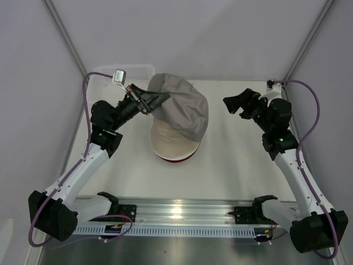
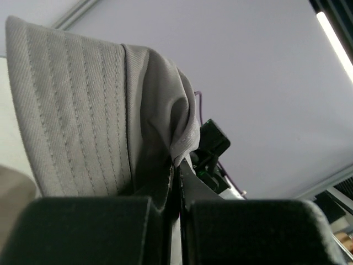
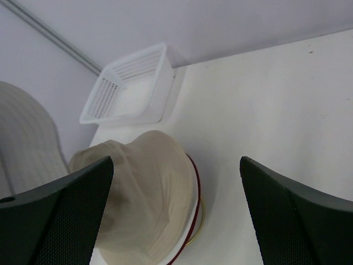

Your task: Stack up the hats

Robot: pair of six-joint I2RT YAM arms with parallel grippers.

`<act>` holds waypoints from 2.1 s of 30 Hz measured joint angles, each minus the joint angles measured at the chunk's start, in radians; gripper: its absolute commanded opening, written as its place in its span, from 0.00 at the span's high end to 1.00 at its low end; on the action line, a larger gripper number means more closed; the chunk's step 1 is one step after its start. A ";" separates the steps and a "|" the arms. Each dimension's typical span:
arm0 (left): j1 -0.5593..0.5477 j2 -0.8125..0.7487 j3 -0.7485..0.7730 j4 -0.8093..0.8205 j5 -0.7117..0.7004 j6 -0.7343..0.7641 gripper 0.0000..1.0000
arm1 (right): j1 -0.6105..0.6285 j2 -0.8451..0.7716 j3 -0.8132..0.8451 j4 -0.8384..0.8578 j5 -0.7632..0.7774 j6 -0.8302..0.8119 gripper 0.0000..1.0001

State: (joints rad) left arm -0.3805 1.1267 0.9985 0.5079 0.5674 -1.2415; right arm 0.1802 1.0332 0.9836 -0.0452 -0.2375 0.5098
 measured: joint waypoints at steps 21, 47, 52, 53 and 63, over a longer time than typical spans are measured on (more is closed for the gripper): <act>0.033 0.074 -0.254 -0.031 -0.088 0.078 0.94 | 0.156 0.254 -0.081 0.198 -0.165 0.129 0.01; 0.041 -0.060 -0.352 -0.127 -0.276 0.223 0.80 | 0.206 0.249 -0.317 0.604 -0.172 0.449 0.36; 0.041 -0.047 -0.352 -0.121 -0.273 0.230 0.72 | 0.224 0.293 -0.298 0.649 -0.193 0.465 0.80; 0.041 -0.046 -0.352 -0.121 -0.273 0.232 0.69 | 0.224 0.299 -0.298 0.657 -0.198 0.467 0.87; 0.046 -0.120 -0.283 -0.328 -0.383 0.403 0.04 | 0.223 0.294 -0.298 0.639 -0.192 0.457 1.00</act>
State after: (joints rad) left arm -0.3344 1.0065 0.7151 0.1795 0.1841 -0.8387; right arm 0.4034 1.3277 0.6857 0.5938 -0.4294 0.9668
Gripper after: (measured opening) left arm 0.894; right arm 0.011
